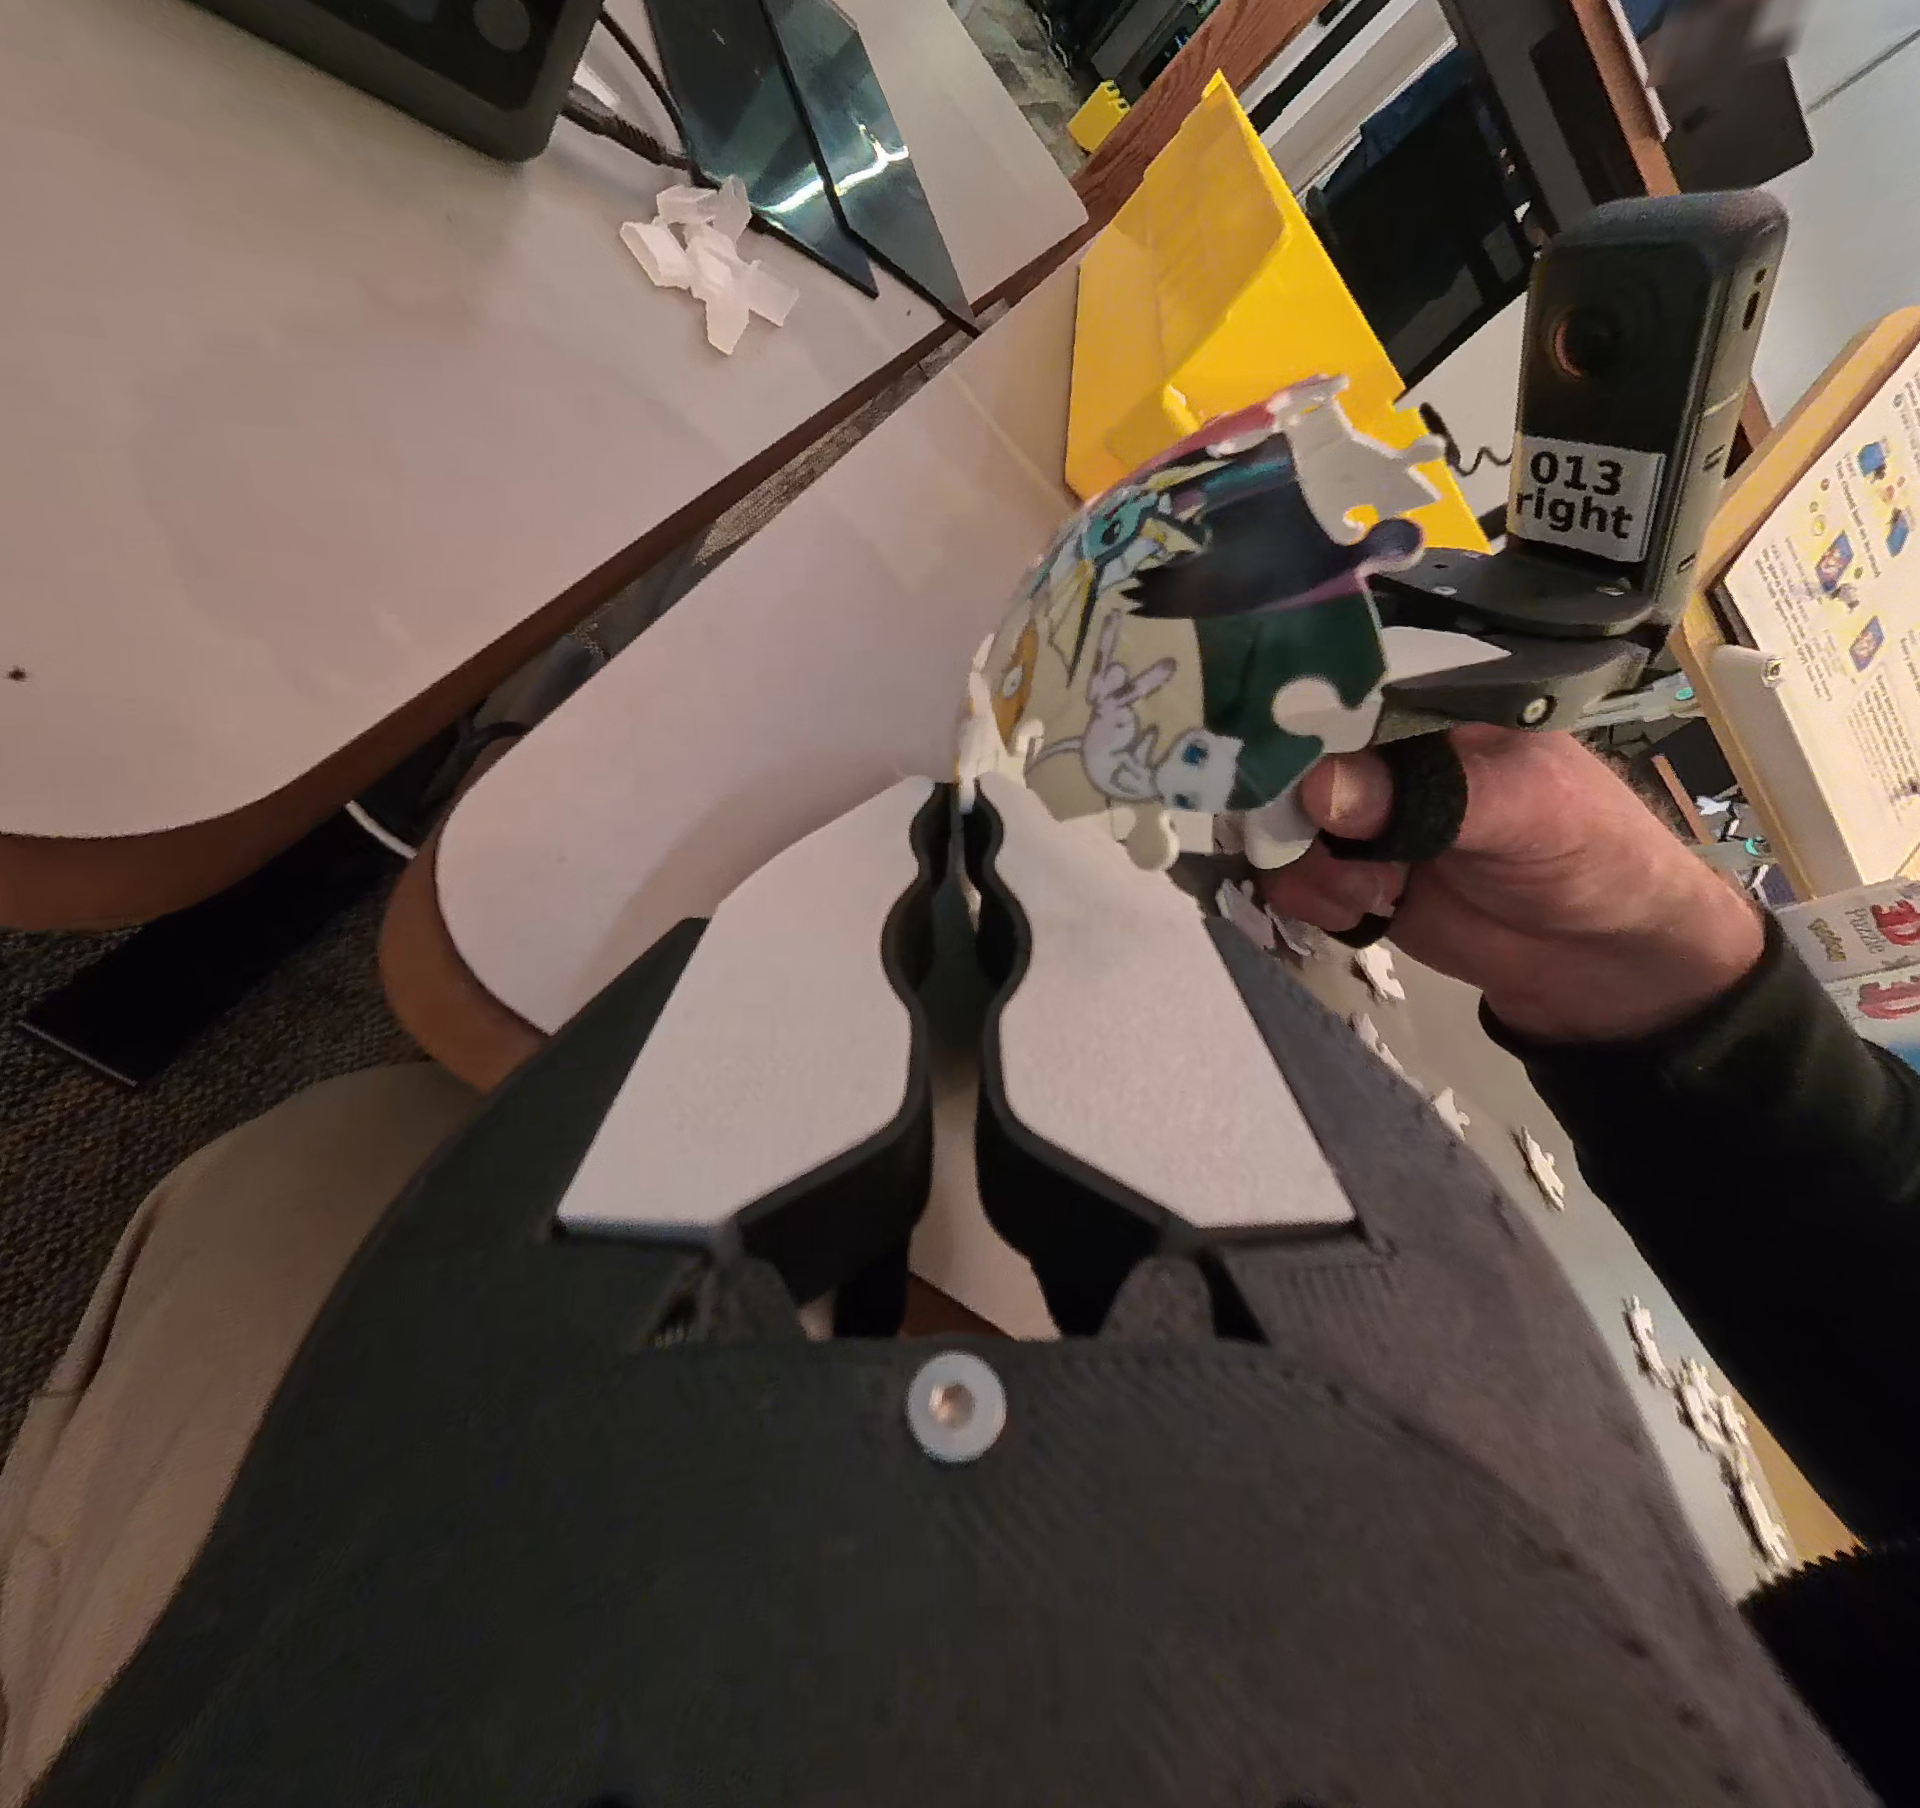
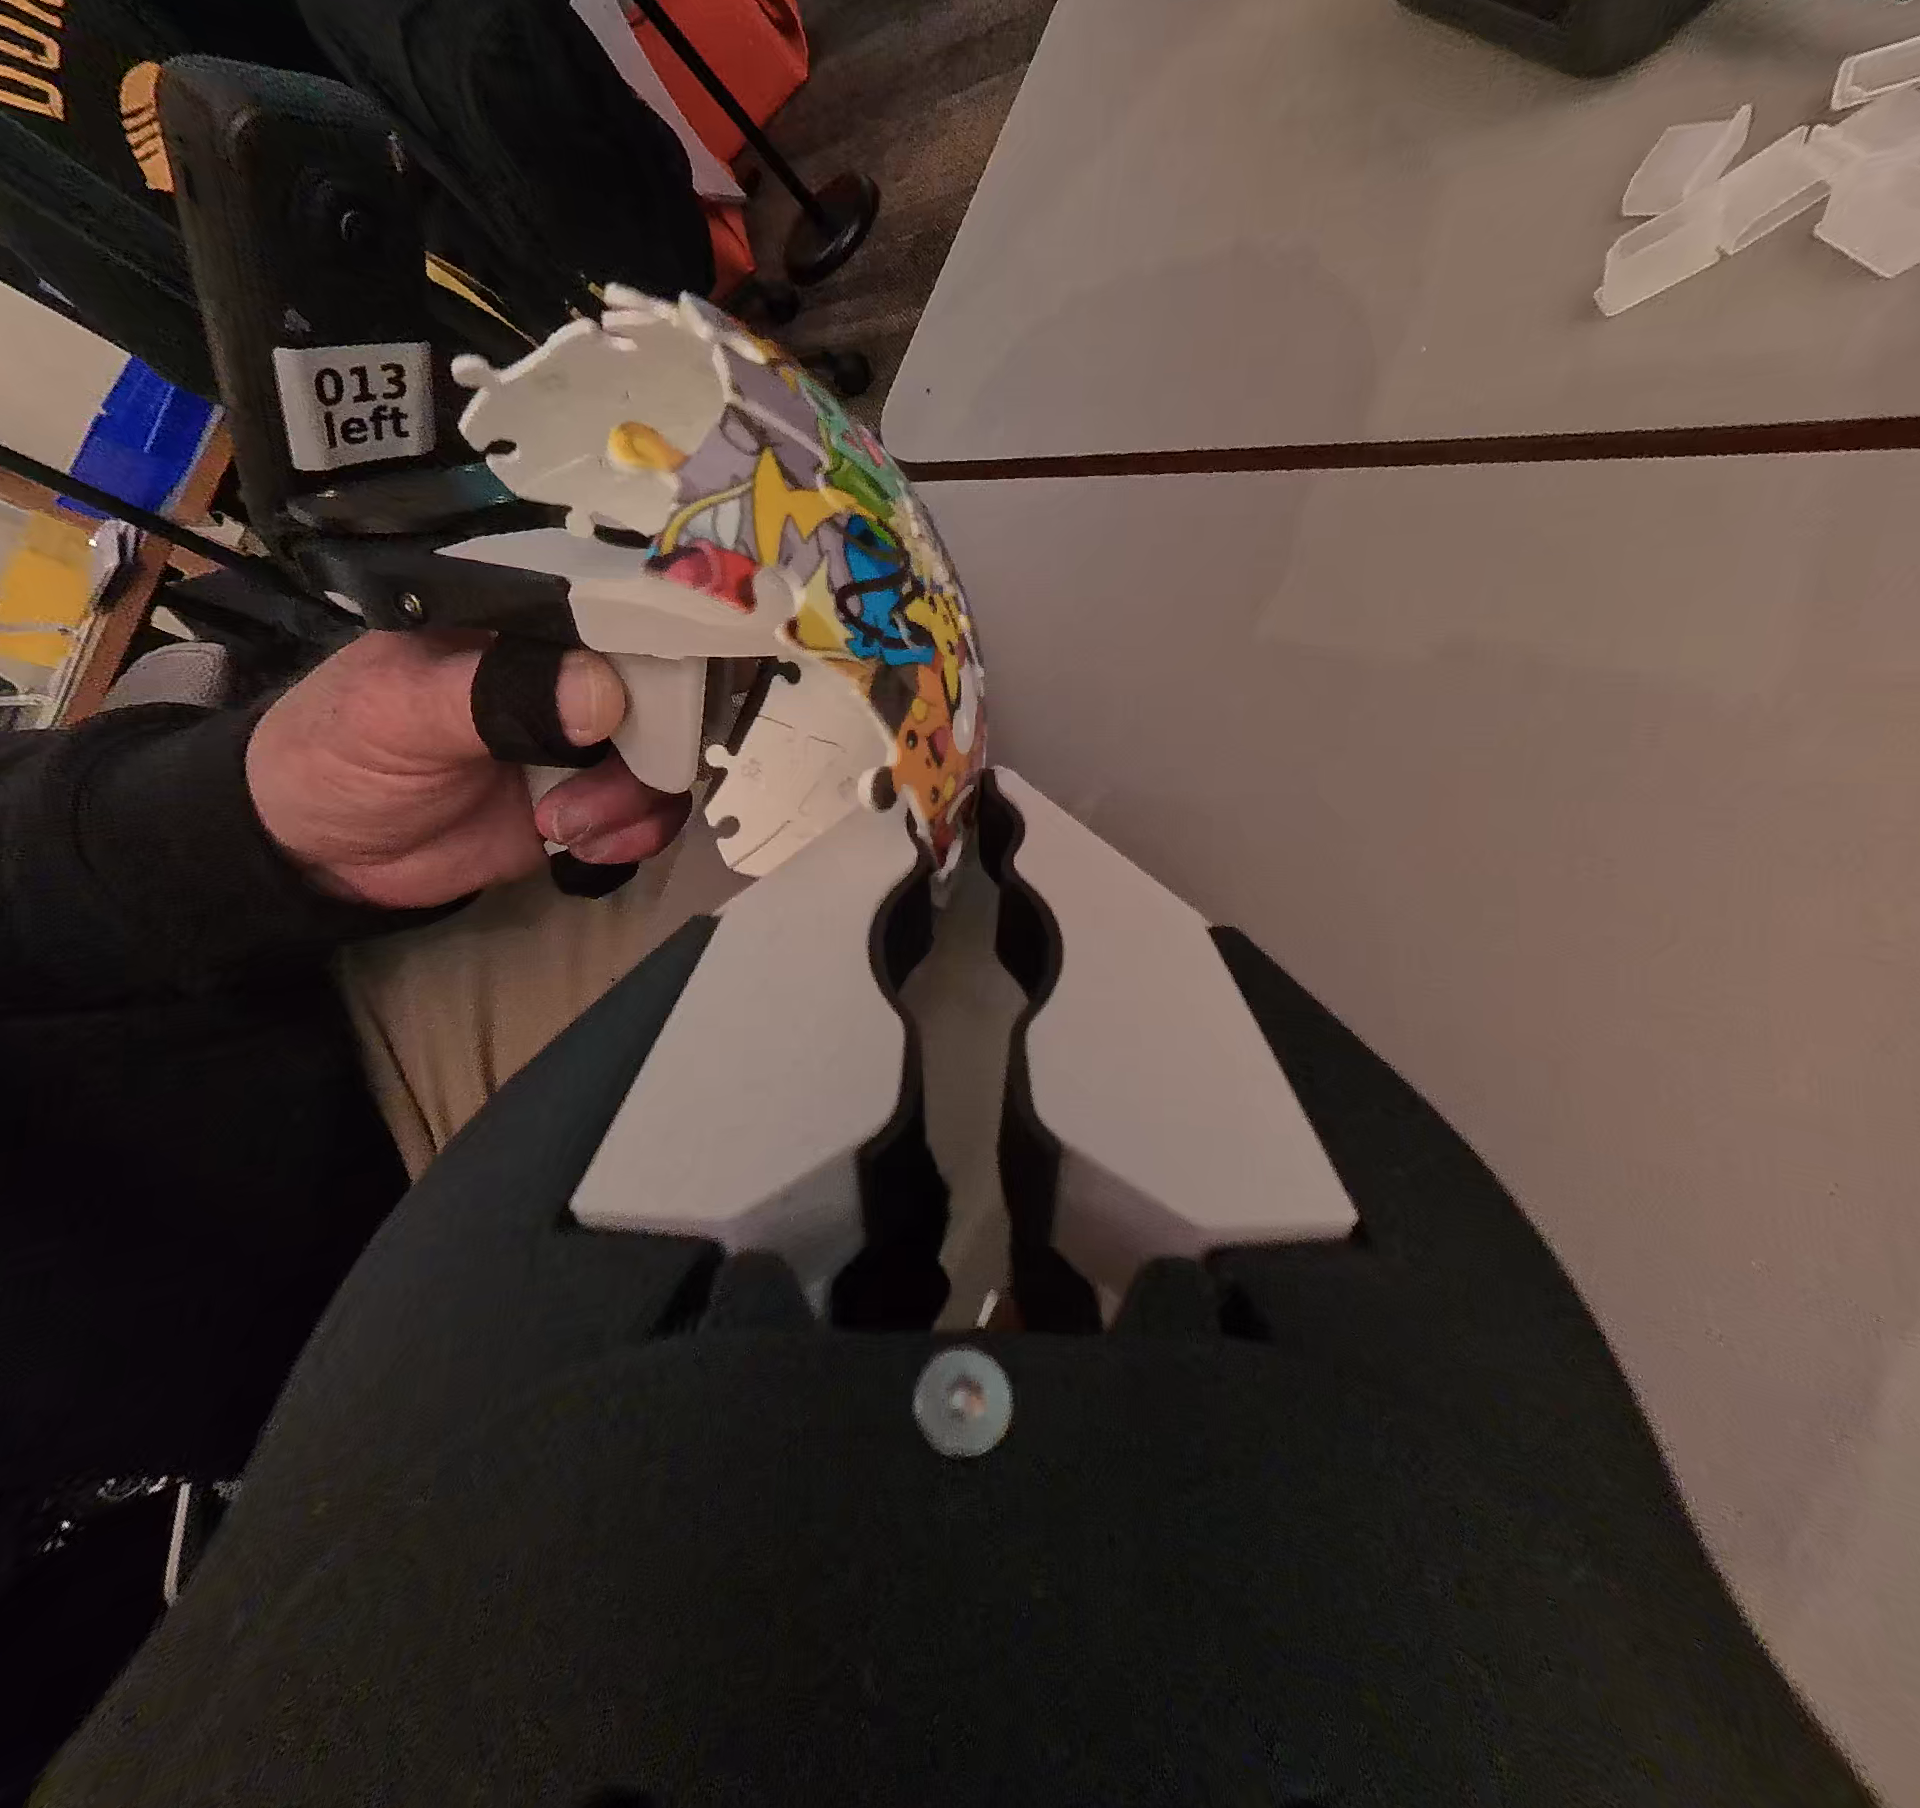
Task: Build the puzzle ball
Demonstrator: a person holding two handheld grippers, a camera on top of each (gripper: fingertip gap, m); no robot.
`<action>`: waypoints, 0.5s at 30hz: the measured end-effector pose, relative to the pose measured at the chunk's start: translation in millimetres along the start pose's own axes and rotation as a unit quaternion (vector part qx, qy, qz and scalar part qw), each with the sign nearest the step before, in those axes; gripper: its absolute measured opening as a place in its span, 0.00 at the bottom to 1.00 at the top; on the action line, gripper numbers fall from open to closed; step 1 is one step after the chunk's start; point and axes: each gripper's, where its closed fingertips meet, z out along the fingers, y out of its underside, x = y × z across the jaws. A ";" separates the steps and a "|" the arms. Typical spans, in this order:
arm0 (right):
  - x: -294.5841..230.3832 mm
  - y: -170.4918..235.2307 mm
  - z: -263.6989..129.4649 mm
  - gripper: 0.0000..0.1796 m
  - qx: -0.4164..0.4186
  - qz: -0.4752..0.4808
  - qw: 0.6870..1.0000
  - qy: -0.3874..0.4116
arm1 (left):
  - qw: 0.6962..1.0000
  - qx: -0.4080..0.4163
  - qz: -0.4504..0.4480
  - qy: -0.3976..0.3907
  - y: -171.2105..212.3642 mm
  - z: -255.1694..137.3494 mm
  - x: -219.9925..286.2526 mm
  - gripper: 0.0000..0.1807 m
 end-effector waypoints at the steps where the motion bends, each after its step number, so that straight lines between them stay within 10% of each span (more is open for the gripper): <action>1: -0.4 0.6 -0.9 0.01 0.001 0.001 1.000 -0.002 | 1.000 -0.003 0.000 0.002 0.7 -0.2 1.1 0.01; 15: -0.1 10.7 -12.3 0.01 -0.018 -0.030 0.999 0.004 | 0.994 -0.084 0.068 0.010 3.0 -31.4 36.1 0.34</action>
